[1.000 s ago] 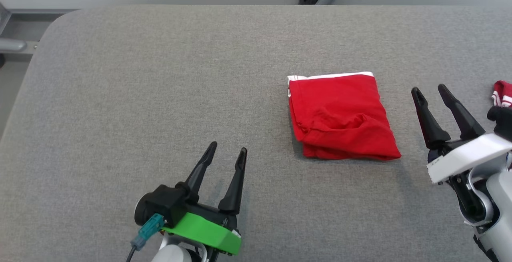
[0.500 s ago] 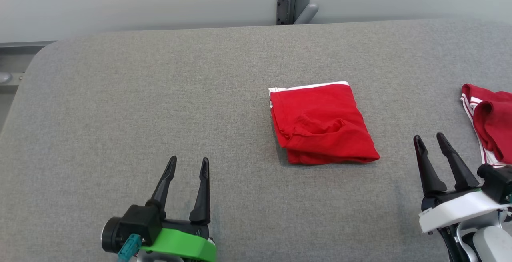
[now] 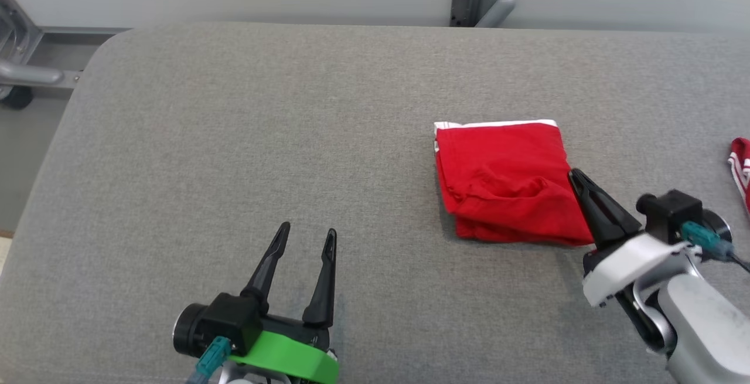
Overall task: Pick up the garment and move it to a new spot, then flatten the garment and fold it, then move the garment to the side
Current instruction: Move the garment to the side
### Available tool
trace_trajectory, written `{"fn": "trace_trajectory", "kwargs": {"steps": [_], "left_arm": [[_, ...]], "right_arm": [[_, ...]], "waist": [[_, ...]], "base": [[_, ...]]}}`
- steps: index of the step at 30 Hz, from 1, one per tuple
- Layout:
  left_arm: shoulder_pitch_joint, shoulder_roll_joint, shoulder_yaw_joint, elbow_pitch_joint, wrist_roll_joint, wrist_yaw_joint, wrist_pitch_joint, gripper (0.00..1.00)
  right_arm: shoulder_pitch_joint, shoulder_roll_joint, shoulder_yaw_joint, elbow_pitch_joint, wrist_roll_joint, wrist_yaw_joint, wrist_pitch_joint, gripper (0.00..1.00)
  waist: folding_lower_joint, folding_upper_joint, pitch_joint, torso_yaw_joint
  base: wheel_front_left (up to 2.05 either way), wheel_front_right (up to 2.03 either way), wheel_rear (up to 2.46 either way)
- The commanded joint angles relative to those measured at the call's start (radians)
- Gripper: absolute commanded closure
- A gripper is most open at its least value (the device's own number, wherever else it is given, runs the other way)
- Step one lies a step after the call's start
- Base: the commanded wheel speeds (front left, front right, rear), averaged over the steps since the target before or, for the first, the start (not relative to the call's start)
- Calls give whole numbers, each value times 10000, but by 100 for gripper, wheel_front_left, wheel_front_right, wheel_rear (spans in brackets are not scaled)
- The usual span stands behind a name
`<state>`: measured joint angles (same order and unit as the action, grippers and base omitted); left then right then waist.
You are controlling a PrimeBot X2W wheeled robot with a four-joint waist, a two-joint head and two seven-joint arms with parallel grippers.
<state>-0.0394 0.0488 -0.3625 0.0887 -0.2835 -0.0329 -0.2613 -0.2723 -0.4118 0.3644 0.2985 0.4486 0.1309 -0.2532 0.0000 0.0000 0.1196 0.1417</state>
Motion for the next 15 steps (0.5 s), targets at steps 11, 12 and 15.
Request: {"fn": "trace_trajectory", "kwargs": {"steps": [11, 12, 15], "left_arm": [[-762, 33, -613, 122, -424, -99, -32, 0], [-793, 33, -633, 134, -471, -90, -32, 0], [-873, 33, -654, 150, -543, -65, -32, 0]], "right_arm": [[-3403, -1669, 3415, 2168, 732, -7, 771, 100], [-3610, -1809, 3716, 2260, 919, -8, 820, 100], [-4014, -2169, 4720, 2282, 1636, -8, 986, 100]], "waist": [[0, 0, 1024, 1489], [0, 0, 1067, 1555], [0, 0, 1175, 1691]], "base": [[0, 0, 0], [0, 0, 0], [0, 0, 0]]}}
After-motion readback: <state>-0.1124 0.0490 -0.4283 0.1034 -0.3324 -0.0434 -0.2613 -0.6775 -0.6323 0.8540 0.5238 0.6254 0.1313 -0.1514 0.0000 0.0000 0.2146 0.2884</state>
